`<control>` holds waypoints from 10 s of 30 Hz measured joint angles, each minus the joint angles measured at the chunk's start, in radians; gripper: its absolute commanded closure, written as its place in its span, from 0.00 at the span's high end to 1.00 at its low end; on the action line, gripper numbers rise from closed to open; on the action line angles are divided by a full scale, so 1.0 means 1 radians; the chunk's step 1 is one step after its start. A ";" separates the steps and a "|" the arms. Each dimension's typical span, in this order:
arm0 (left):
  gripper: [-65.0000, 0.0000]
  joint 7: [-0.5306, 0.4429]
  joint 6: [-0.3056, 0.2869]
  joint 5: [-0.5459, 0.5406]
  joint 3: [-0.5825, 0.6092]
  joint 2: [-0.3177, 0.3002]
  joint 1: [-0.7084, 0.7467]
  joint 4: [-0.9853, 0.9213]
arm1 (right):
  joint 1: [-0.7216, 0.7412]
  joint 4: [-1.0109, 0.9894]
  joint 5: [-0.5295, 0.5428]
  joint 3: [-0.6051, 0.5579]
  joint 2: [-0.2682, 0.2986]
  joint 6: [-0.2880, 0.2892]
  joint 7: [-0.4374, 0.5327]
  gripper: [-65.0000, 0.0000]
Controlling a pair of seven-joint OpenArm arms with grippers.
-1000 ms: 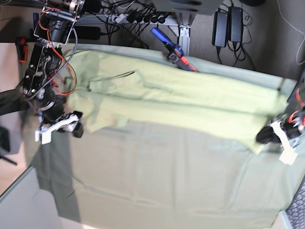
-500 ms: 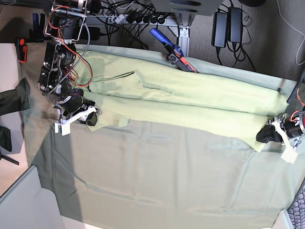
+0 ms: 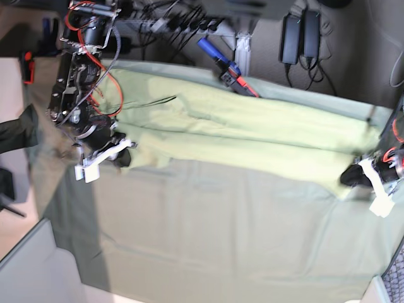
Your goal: Fold the T-shirt properly
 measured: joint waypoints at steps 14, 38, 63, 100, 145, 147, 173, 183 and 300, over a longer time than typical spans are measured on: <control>0.16 0.034 0.000 -0.049 0.000 -0.098 0.117 0.125 | -0.264 0.310 0.012 0.013 0.035 0.000 -0.036 0.00; 0.63 0.060 0.000 0.086 -0.142 -0.105 0.135 0.125 | -0.406 0.320 0.019 0.089 0.035 0.000 -0.034 0.56; 0.63 0.066 -0.001 -0.078 -0.166 -0.021 0.238 0.125 | -0.406 0.320 0.019 0.089 0.035 0.000 -0.019 0.56; 0.00 -0.195 -0.007 0.373 -0.163 -0.037 -0.138 0.001 | -0.402 0.370 0.154 0.380 0.030 0.000 -0.017 0.56; 0.00 0.007 0.135 0.497 0.019 0.382 0.145 0.476 | -0.405 0.370 0.120 0.380 0.031 0.000 -0.031 0.56; 0.00 0.003 0.136 0.497 0.016 0.393 0.153 0.477 | -0.406 0.370 0.119 0.380 0.031 0.000 -0.032 0.56; 0.51 0.046 0.008 0.255 0.111 0.399 0.188 0.560 | -0.405 0.370 0.127 0.380 0.027 0.000 -0.031 0.56; 0.51 0.064 0.007 0.168 0.092 0.402 0.172 0.566 | -0.406 0.301 0.224 0.376 -0.090 0.000 -0.051 0.56; 0.51 0.059 0.006 0.040 -0.154 0.208 0.166 0.567 | -0.403 0.502 0.330 0.379 -0.265 0.048 -0.083 0.00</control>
